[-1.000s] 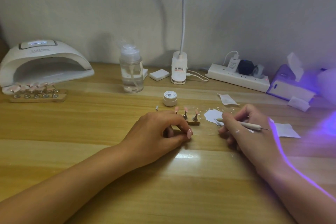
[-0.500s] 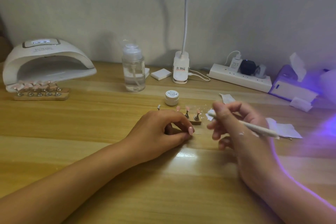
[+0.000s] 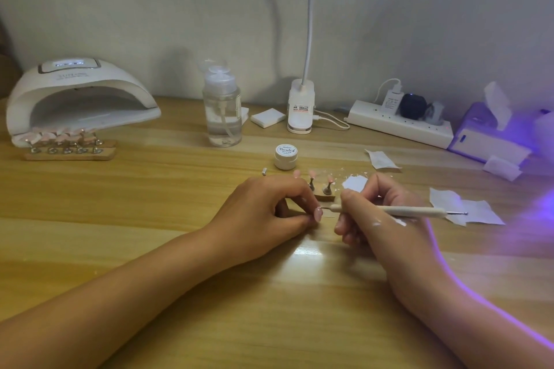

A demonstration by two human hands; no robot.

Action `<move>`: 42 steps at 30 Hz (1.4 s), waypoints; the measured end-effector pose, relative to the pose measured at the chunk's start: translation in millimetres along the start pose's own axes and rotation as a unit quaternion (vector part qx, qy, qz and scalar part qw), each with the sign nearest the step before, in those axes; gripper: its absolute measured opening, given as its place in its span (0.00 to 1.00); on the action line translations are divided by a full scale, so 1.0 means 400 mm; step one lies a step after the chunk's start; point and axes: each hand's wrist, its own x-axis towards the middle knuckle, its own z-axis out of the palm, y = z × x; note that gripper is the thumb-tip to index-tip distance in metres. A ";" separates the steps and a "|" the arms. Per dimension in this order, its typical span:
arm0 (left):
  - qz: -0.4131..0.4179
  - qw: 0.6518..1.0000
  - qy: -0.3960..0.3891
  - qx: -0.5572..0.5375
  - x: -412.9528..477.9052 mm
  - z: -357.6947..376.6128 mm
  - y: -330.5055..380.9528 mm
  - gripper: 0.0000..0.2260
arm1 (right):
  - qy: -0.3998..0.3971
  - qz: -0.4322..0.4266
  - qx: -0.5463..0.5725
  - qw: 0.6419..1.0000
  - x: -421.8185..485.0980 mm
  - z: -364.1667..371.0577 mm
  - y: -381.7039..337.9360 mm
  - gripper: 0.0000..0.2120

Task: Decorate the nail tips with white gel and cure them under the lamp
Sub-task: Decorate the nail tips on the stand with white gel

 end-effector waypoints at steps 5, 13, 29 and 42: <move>0.004 1.000 0.002 -0.004 -0.001 0.002 0.000 0.08 | -0.011 -0.001 -0.014 1.000 -0.002 -0.002 0.002 0.11; 0.009 1.000 -0.002 0.012 0.001 -0.001 -0.003 0.06 | -0.019 -0.002 -0.030 0.999 -0.002 -0.001 0.002 0.15; 0.011 1.000 0.001 0.023 0.003 -0.001 -0.002 0.08 | -0.023 -0.014 -0.023 0.999 -0.002 -0.002 0.002 0.16; -0.009 1.000 -0.009 -0.008 -0.001 -0.002 0.005 0.05 | 0.127 -0.115 -0.105 0.980 0.036 -0.079 -0.005 0.12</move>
